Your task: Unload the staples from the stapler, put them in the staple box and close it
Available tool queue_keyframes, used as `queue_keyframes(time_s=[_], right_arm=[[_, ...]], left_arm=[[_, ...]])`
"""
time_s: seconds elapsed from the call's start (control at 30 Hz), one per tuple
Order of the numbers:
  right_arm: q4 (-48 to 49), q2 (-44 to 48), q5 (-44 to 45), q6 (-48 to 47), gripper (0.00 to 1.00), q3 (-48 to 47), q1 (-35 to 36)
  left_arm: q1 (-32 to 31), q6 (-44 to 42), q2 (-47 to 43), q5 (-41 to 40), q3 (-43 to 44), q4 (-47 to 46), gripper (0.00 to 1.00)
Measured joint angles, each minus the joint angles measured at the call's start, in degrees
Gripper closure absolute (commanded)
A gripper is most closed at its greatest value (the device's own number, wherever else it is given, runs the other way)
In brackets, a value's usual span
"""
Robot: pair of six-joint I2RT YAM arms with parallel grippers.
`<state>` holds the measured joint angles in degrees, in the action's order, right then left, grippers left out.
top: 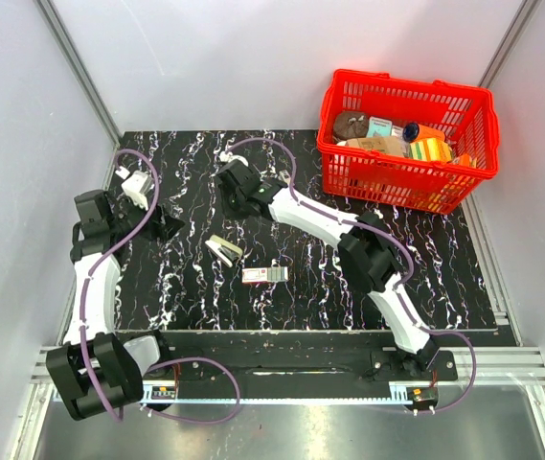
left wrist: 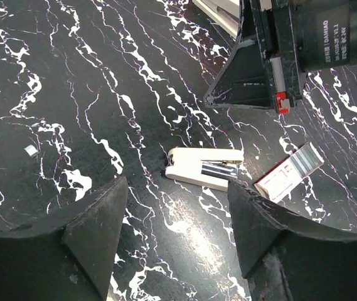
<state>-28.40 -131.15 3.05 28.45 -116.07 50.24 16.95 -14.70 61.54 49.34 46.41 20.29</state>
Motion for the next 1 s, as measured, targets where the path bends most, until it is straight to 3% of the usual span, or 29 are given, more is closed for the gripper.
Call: queue_keyframes(time_s=[0.1,0.17,0.23,0.27,0.47,0.67,1.0], right_arm=[[-1.0,-0.1,1.0,-1.4,0.91,-0.9,0.0],[-1.1,-0.1,1.5,-2.3,0.76,-0.6,0.0],[-1.1,-0.1,2.5,-3.3,0.48,0.5,0.0],[-1.1,-0.1,3.1,-3.9,0.41,1.2,0.0],[-1.7,-0.1,9.4,-7.8,0.16,4.0,-0.7],[-3.4,0.0,15.5,-12.0,0.09,3.9,-5.7],[-4.8,0.0,22.5,-18.4,0.11,2.5,-14.4]], left_arm=[[0.2,-0.1,-0.2,0.2,-0.4,-0.3,0.31],[0.3,-0.1,-0.5,0.2,-1.2,-0.7,0.31],[0.7,-0.1,0.0,-0.2,-1.8,-0.8,0.31],[0.9,-0.1,0.5,-0.5,-1.8,-0.8,0.32],[1.6,-0.1,5.7,-3.1,-1.8,-0.8,0.31],[0.2,-0.2,5.7,-5.6,-1.8,-0.6,0.31],[-12.5,-0.2,5.0,-12.7,-2.4,-0.9,0.31]])
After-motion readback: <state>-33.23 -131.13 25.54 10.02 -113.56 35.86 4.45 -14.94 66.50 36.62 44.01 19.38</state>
